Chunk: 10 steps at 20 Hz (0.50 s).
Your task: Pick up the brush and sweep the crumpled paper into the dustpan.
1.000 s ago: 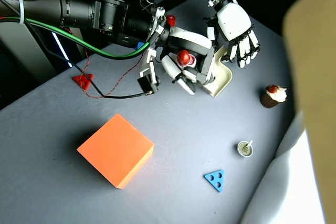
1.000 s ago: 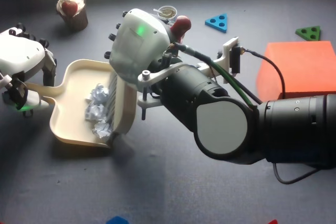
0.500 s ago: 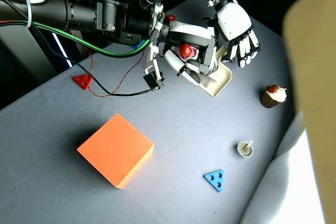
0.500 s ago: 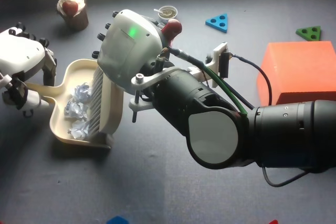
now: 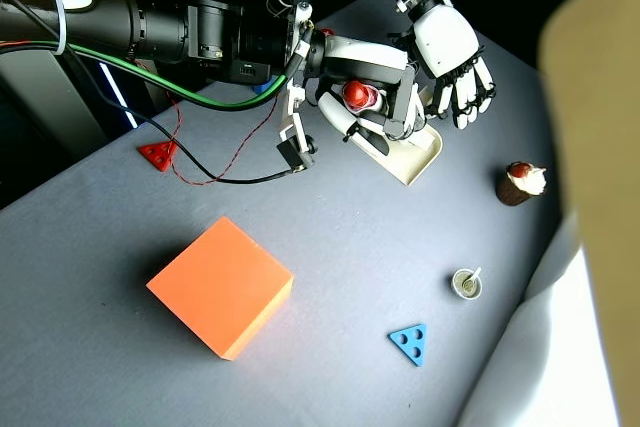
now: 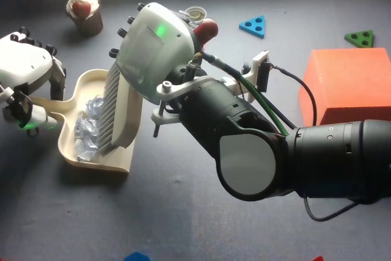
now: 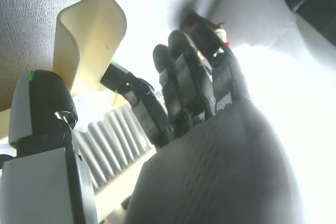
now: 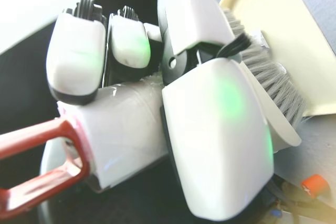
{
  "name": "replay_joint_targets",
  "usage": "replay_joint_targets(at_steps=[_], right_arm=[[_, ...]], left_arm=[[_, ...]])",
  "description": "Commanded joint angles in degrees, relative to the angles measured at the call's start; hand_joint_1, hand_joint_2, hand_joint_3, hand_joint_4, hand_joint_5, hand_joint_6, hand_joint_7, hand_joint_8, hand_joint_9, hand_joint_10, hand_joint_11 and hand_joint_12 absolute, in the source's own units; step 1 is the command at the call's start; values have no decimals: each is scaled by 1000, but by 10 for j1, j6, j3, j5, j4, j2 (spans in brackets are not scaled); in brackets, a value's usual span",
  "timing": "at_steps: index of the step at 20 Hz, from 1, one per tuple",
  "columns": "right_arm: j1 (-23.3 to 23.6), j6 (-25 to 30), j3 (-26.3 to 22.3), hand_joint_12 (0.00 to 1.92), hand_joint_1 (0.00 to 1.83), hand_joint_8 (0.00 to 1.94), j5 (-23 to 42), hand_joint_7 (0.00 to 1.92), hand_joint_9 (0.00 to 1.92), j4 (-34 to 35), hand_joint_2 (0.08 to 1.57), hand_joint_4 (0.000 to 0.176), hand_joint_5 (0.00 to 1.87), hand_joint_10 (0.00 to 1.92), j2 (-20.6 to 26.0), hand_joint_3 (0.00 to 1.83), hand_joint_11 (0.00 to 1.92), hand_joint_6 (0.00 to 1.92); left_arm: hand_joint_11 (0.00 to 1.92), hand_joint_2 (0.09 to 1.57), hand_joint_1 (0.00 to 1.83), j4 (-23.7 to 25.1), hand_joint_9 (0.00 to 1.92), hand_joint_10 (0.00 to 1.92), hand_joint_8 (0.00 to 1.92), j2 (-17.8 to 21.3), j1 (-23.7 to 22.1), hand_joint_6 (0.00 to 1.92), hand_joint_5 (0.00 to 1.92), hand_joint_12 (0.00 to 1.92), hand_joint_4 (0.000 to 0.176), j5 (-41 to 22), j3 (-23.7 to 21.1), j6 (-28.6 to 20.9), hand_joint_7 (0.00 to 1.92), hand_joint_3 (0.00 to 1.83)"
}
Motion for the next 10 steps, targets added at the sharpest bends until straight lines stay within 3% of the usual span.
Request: replay_joint_targets(at_steps=[1,6,10], right_arm=[[-3,-6,-9,1921,1480,1941,-45,942,1336,-51,1198,91,916,1921,9,2,1599,1921],[-18,-8,-67,1921,1465,1941,-57,976,1362,-89,1195,87,925,1921,59,1,1612,1921],[-26,-7,-78,1921,1477,1941,-85,945,1353,-95,1183,91,922,1921,76,0,1604,1921]], left_arm=[[0,1111,1091,13,396,1,1,-1,-3,948,1000,786,0,-57,3,2,485,0],[0,1097,1100,12,401,8,4,-1,-4,904,1027,708,0,-57,3,2,485,0],[0,1103,1100,12,376,0,1,-1,-4,924,1014,828,0,-57,3,3,474,1]])
